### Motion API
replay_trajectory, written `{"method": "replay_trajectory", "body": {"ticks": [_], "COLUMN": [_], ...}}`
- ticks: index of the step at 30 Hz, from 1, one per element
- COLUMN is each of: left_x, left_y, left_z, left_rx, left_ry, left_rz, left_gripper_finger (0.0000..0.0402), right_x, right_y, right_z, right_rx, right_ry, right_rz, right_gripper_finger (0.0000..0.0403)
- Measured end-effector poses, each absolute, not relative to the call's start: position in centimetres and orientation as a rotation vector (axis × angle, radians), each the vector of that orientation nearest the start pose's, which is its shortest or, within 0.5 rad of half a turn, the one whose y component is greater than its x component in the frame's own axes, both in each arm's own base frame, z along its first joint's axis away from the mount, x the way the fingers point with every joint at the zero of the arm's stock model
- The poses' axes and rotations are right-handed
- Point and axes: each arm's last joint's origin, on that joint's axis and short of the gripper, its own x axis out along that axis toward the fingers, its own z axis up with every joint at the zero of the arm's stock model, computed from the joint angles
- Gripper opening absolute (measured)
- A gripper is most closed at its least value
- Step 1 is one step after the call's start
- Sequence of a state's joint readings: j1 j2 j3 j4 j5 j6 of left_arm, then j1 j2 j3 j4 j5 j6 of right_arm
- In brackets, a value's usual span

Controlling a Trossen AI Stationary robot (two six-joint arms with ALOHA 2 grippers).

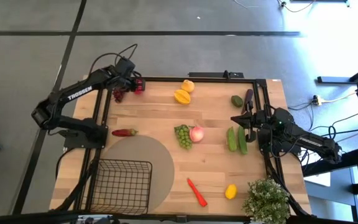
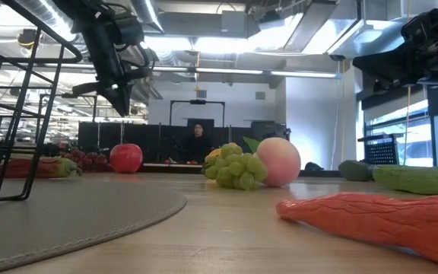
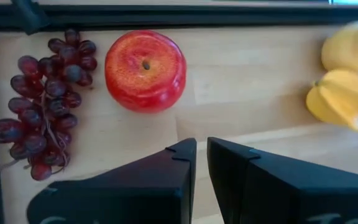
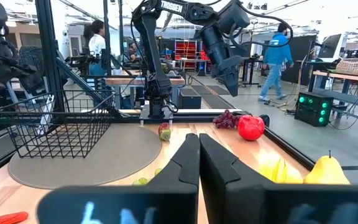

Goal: Build produce basket
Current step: Put the red apple into the wire basket

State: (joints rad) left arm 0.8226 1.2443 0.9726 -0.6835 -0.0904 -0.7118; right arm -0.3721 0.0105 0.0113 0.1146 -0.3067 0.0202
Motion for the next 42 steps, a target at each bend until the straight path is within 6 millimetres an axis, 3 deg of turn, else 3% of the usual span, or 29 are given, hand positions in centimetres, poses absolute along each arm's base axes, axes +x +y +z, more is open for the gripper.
{"method": "replay_trajectory", "body": {"ticks": [8,16,29,39,42], "left_x": [16.36,16.69,16.94,16.33,16.14], "left_y": [17.98,17.65,17.49,17.84,18.07], "left_z": [26.67,26.65,26.70,26.59,26.62], "left_rx": [-1.010,-1.088,-1.012,-0.964,-0.908], "left_ry": [0.573,0.595,0.618,0.671,0.665], "left_rz": [1.164,1.028,1.015,0.965,1.055], "left_gripper_finger": [0.0031,0.0031,0.0032,0.0085,0.0096], "right_x": [9.23,9.23,9.23,9.23,9.23], "right_y": [-2.67,-2.66,-2.66,-2.66,-2.66], "right_z": [17.74,17.74,17.74,17.74,17.74], "right_rx": [-0.020,-0.018,-0.019,-0.018,-0.019], "right_ry": [-0.109,-0.109,-0.109,-0.109,-0.109], "right_rz": [-0.064,-0.064,-0.064,-0.064,-0.064], "right_gripper_finger": [0.0000,0.0000,0.0000,0.0000,0.0000]}}
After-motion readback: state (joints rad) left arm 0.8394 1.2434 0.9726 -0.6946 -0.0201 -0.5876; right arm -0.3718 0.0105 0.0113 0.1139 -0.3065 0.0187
